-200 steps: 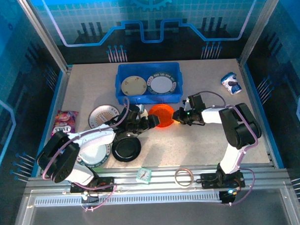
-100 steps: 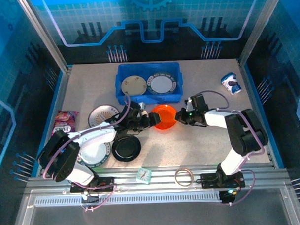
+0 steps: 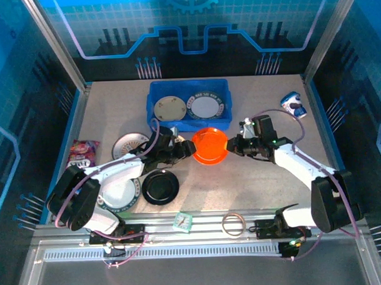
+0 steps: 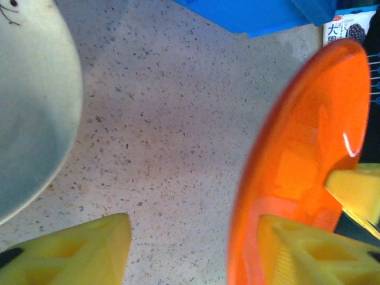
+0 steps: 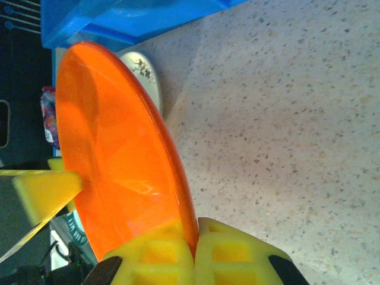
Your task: Place the plates into the plastic bin on the countertop
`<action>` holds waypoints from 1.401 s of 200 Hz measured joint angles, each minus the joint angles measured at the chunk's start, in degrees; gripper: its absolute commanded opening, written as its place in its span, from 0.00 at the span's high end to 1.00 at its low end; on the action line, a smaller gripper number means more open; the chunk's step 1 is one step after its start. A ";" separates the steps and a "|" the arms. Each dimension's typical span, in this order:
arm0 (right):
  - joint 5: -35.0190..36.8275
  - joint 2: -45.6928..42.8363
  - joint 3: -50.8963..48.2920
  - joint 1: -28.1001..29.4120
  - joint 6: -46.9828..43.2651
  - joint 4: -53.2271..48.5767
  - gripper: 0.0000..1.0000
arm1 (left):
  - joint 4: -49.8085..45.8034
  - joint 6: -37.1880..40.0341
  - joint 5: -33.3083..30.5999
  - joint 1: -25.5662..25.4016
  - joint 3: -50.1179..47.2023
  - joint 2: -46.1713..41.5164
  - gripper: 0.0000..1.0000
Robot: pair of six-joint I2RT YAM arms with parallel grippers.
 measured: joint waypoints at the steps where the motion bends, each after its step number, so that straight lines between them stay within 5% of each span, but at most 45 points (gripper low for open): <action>1: -0.09 0.00 0.07 0.00 0.00 -0.09 1.00 | 0.00 0.20 0.04 0.04 -0.02 0.00 0.48; 22: -1.29 -0.02 1.70 0.00 -0.66 -2.12 1.00 | 0.72 0.22 0.48 0.37 -0.11 -0.11 0.57; 63: -3.61 1.88 4.28 0.17 -1.66 -3.52 1.00 | 2.89 0.20 1.68 0.37 -0.11 -0.81 1.00; 80: -3.80 3.32 4.48 0.24 -1.46 -3.58 1.00 | 3.15 0.13 1.97 0.68 -0.33 -1.44 1.00; 108: -4.70 4.09 5.25 0.72 -1.40 -3.87 0.70 | 3.85 0.00 1.99 0.74 -2.16 -2.45 1.00; 123: -5.20 4.15 6.75 1.07 -2.10 -4.33 0.67 | 4.20 -0.04 1.97 0.81 -3.15 -3.32 1.00; 142: -5.09 4.28 8.76 1.11 -3.17 -5.07 0.93 | 5.01 -0.31 1.97 1.14 -3.80 -4.57 1.00; 196: -4.46 7.48 12.31 1.14 -4.68 -6.05 1.00 | 4.59 -0.94 0.94 1.95 -3.87 -6.75 1.00; 201: -4.46 7.69 12.39 1.14 -4.68 -6.03 1.00 | 4.50 -1.01 0.85 1.95 -3.87 -6.75 0.87; 221: -4.33 8.70 13.31 1.27 -4.37 -6.01 1.00 | 3.87 -1.07 1.09 1.86 -3.91 -7.06 0.03; 280: 0.81 18.78 30.05 2.19 -4.39 -9.51 1.00 | 2.93 -0.81 -0.42 1.70 -8.61 -15.06 0.01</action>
